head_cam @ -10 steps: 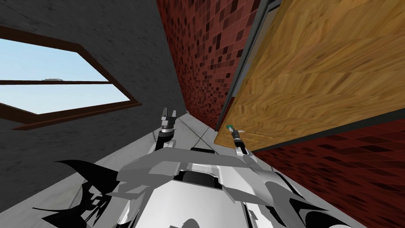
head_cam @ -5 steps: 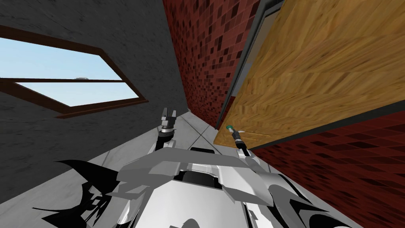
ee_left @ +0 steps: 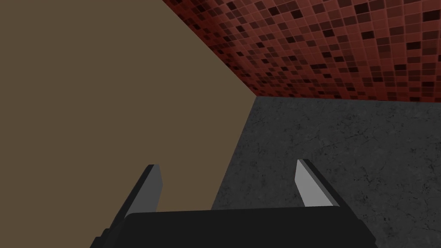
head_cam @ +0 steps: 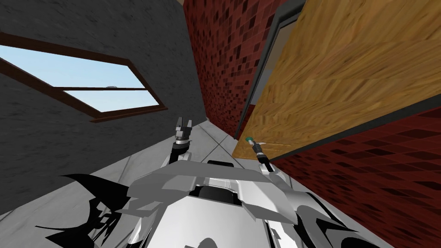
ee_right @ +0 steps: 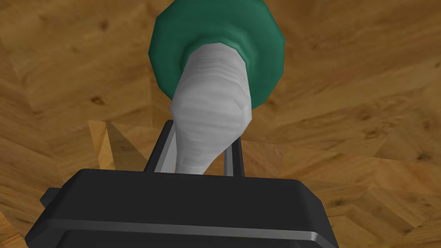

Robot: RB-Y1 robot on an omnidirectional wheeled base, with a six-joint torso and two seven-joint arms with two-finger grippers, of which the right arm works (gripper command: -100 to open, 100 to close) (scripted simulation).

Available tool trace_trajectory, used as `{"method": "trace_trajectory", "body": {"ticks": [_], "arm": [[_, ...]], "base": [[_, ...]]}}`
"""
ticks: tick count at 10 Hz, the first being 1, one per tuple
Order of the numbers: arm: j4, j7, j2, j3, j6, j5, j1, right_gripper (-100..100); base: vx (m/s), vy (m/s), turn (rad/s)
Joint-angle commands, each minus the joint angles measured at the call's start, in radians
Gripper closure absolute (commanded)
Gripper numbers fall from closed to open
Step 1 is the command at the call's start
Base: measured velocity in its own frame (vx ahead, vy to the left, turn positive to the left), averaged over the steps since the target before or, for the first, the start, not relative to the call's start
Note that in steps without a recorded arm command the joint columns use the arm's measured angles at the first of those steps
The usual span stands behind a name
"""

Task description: Pull the door open

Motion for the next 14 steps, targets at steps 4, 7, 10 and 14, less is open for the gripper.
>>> {"method": "trace_trajectory", "body": {"ticks": [4, 7, 10, 14], "arm": [[-0.001, -0.039, -0.038, 0.026, -0.075, 0.014, 0.043, 100], [-0.002, -0.069, -0.066, 0.045, -0.130, 0.024, 0.075, 100], [-0.003, -0.089, -0.085, 0.058, -0.168, 0.030, 0.097, 100], [-0.003, -0.093, -0.091, 0.061, -0.185, 0.029, 0.114, 100]], "base": [[-0.158, -0.066, 0.105], [-0.161, -0.073, 0.105], [-0.140, -0.063, 0.074], [-0.148, -0.075, 0.138]]}}
